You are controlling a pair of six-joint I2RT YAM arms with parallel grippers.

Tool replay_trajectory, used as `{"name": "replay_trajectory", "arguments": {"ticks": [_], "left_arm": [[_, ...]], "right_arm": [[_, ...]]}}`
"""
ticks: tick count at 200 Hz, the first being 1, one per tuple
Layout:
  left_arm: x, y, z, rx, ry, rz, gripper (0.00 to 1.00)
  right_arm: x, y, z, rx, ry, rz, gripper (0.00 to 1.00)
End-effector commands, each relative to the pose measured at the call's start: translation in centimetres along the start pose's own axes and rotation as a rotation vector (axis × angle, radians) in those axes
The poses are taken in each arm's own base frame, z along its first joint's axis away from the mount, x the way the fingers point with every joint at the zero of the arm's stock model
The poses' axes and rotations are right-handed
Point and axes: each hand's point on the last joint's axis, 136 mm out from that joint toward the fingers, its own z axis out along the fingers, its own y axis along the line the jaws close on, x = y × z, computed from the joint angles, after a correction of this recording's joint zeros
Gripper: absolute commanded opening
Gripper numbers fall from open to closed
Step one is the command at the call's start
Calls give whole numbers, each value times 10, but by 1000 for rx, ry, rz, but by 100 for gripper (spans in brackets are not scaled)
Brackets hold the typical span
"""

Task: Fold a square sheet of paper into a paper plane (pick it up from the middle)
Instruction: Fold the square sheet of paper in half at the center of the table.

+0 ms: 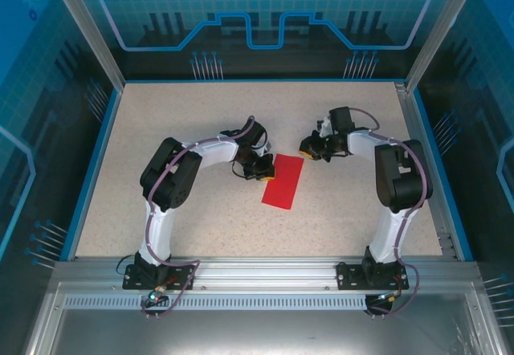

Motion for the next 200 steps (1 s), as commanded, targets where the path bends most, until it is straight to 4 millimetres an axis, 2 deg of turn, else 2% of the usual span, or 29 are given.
{"name": "replay_trajectory", "arguments": {"ticks": [1, 39, 96, 114, 147, 160, 177, 182, 200], "left_arm": [[30, 48, 25, -145, 98, -59, 0], [30, 48, 26, -146, 99, -56, 0], [31, 47, 25, -143, 102, -57, 0], [32, 48, 25, -143, 104, -58, 0], [32, 47, 26, -138, 102, -60, 0], [32, 47, 25, -136, 102, -61, 0], [31, 46, 24, -138, 101, -56, 0], [31, 46, 24, -139, 100, -54, 0], [31, 46, 24, -139, 100, -53, 0]], "right_arm": [[18, 6, 8, -35, 41, 13, 14], [40, -15, 29, -6, 75, 54, 14], [59, -56, 42, 103, 119, 78, 14], [62, -42, 39, 82, 116, 25, 13], [58, -4, 10, 25, 39, -48, 14], [64, 4, 2, -7, 26, -52, 14], [73, 10, -1, -29, 33, -52, 14], [86, 4, 2, -28, 54, -36, 14], [104, 1, 6, -53, 80, -5, 14]]}}
